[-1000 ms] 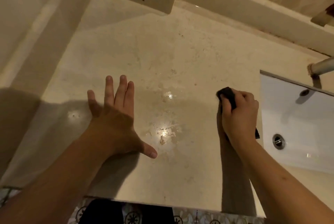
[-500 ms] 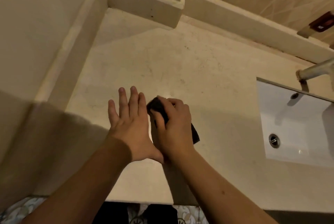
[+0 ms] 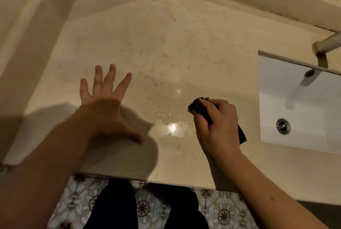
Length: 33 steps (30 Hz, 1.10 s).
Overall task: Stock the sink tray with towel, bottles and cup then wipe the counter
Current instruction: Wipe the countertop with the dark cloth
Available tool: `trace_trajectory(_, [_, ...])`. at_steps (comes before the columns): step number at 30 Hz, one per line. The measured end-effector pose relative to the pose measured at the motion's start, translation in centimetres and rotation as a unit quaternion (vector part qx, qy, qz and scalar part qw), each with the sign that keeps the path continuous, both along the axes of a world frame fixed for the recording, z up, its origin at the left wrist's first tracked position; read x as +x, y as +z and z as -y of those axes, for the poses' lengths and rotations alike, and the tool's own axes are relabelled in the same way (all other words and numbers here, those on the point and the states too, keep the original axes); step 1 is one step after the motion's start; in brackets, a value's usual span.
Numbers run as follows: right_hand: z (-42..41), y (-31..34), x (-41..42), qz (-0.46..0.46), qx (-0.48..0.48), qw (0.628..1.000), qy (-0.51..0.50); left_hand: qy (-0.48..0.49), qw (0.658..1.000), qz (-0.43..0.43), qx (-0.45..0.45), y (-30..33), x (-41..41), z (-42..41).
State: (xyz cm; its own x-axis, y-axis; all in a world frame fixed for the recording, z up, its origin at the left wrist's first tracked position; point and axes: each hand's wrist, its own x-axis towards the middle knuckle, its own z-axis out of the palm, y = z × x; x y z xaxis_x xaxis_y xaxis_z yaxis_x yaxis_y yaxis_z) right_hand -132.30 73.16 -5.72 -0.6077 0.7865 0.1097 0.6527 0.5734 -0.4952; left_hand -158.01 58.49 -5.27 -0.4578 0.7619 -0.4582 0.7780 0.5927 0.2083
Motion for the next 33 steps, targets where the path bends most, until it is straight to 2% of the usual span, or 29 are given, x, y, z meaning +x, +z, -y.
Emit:
trace_trajectory(5, [-5.6,0.1,4.7,0.013,-0.004,1.0,-0.028,0.072,0.996,-0.002,-0.043,2.0,2.9,0.6])
trace_trajectory(7, [-7.2,0.6,5.6,-0.005,-0.041,0.998,-0.038,0.086,0.996,-0.008,-0.011,2.6,4.7,1.1])
trace_trajectory(10, [-8.2,2.3,6.1,-0.081,-0.101,0.991,-0.042,0.091,0.994,-0.03,0.06,3.9,8.2,1.6])
trace_trajectory(13, [-7.8,4.7,5.9,-0.15,-0.133,0.98,0.0,0.133,0.985,-0.02,0.112,5.5,12.0,2.0])
trace_trajectory(16, [-6.5,6.5,5.7,-0.171,-0.151,0.972,0.054,0.153,0.979,-0.003,0.134,7.0,14.7,2.7])
trace_trajectory(21, [-1.6,6.1,5.9,-0.102,-0.088,0.974,0.184,0.151,0.974,-0.01,0.169,8.3,17.9,4.1])
trace_trajectory(23, [1.1,4.5,5.6,-0.039,-0.061,0.97,0.231,0.139,0.982,-0.037,0.121,7.8,18.6,4.2])
trace_trajectory(25, [3.2,2.6,5.2,0.032,-0.031,0.963,0.264,0.142,0.988,-0.049,0.027,6.5,19.1,3.5])
trace_trajectory(28, [3.8,0.6,4.9,0.07,0.011,0.963,0.261,0.13,0.991,-0.03,-0.034,3.7,19.5,2.6])
trace_trajectory(33, [1.3,0.2,7.0,0.06,0.025,0.974,0.217,0.128,0.991,-0.033,-0.027,1.5,19.0,3.3])
